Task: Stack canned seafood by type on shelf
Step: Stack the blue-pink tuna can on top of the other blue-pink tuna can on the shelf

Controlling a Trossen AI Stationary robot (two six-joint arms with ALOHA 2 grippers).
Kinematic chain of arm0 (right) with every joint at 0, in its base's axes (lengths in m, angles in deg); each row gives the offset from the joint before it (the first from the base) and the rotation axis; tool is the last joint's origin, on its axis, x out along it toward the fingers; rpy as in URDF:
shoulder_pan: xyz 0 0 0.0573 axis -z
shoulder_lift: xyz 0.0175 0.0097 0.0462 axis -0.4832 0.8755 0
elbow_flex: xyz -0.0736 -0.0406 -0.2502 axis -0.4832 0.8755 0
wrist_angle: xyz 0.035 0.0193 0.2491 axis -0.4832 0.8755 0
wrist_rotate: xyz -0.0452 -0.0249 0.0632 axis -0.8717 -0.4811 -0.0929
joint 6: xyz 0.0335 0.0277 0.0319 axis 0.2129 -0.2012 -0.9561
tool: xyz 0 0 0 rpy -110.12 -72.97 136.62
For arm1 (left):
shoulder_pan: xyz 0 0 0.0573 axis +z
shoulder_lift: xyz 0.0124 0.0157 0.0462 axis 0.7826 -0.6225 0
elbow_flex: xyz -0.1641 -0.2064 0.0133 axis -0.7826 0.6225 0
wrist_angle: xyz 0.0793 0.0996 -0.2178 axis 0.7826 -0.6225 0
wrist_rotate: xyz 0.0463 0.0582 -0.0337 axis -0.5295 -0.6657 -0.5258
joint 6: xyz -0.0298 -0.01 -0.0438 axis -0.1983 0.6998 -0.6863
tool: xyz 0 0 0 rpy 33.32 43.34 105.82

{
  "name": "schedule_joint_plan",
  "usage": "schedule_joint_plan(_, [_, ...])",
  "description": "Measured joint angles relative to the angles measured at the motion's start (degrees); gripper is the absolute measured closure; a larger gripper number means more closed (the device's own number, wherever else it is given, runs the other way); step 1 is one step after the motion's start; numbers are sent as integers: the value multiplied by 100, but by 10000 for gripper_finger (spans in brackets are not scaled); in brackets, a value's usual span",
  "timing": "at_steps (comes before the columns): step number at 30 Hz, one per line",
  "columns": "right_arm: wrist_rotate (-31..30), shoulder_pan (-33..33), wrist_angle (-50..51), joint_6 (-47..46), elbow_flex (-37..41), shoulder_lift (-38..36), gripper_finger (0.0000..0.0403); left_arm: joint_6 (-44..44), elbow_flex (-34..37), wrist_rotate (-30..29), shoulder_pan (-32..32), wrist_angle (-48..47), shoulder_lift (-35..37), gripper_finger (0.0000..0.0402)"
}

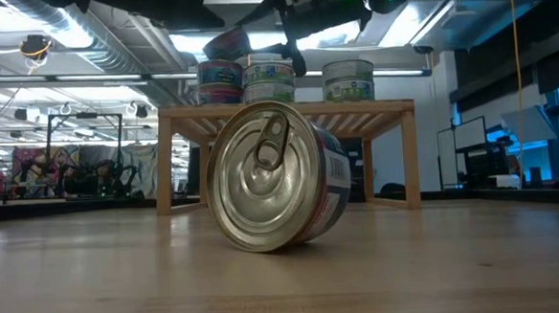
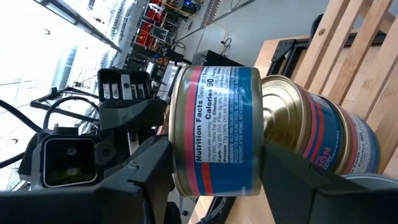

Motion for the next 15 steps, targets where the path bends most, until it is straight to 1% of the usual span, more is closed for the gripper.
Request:
schedule_joint_plan(9, [-30,0,37,2,0,0,131,2,2,-2,0,0,0,293])
schedule_joint_plan(12, [-131,0,28,2,0,-2,118,7,2,-2,0,-20,0,293])
schedule_joint_plan(15, [-136,0,17,2,0,-2,115,48,2,-3,10,-88,0,293])
